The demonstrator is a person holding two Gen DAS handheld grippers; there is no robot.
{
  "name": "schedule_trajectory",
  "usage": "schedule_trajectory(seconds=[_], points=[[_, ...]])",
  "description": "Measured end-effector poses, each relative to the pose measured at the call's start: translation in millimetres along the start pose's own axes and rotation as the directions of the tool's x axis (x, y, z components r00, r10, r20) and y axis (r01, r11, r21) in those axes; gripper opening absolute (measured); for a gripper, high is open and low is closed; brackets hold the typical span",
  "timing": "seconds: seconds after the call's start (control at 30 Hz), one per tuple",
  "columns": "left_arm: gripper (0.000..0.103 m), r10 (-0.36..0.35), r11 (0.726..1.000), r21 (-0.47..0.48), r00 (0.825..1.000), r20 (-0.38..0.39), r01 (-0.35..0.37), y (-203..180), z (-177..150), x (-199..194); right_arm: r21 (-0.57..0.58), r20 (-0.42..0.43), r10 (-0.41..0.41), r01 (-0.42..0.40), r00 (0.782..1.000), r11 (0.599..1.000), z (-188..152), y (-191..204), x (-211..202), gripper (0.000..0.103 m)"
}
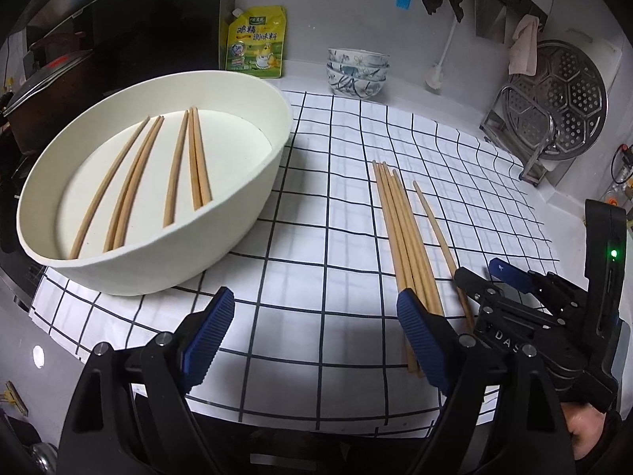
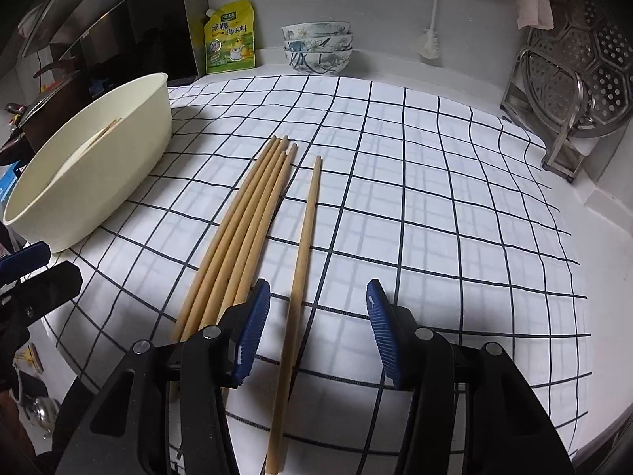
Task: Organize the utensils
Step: 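Push the right gripper along the bundle to separate another chopstick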
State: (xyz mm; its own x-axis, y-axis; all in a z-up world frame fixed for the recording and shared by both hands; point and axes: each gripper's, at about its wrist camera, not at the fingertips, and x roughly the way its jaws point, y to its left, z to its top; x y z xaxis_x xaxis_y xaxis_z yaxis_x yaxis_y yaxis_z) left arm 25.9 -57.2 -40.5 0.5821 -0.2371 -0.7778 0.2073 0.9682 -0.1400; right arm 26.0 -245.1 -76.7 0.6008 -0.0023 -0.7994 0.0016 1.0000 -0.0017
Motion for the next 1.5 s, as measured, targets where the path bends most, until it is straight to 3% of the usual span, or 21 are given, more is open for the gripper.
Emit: schedule_trajectory(seconds=[0.17, 0.4, 0.8, 1.3, 1.5], points=[[0.083, 0.009, 1.0, 0.005, 1.0, -0.016, -0.008, -6.3, -0.2, 9.4, -0.022, -0.033, -0.02, 0.019, 0.999, 1.0, -3.9, -1.2, 12.6, 0.049], [0.084, 0.024, 0.999, 0.022, 0.999, -0.035, -0.023, -21.9, 0.4, 23.6, 0.028, -0.016, -0.021, 0.021, 1.0, 0.999, -6.7, -20.6, 11.8, 0.049], [0.085, 0.105, 0.993, 0.056, 0.994, -0.044, -0.102, -43.7, 5.6, 57.3, 0.099, -0.006, 0.01, -0.009, 1.0, 0.995, -8.8, -47.2, 8.1, 0.049], [0.085, 0.147, 0.987, 0.08, 0.987, -0.064, -0.142, -49.3, 2.4, 71.0, 0.104, -0.004, 0.019, -0.019, 1.0, 0.994, -8.3, -47.4, 8.4, 0.049], [0.09, 0.155, 0.987, 0.058, 0.986, -0.063, -0.151, -47.8, 12.1, 80.5, 0.072, -0.003, -0.015, 0.015, 1.0, 0.997, -8.6, -41.0, 9.9, 0.049]])
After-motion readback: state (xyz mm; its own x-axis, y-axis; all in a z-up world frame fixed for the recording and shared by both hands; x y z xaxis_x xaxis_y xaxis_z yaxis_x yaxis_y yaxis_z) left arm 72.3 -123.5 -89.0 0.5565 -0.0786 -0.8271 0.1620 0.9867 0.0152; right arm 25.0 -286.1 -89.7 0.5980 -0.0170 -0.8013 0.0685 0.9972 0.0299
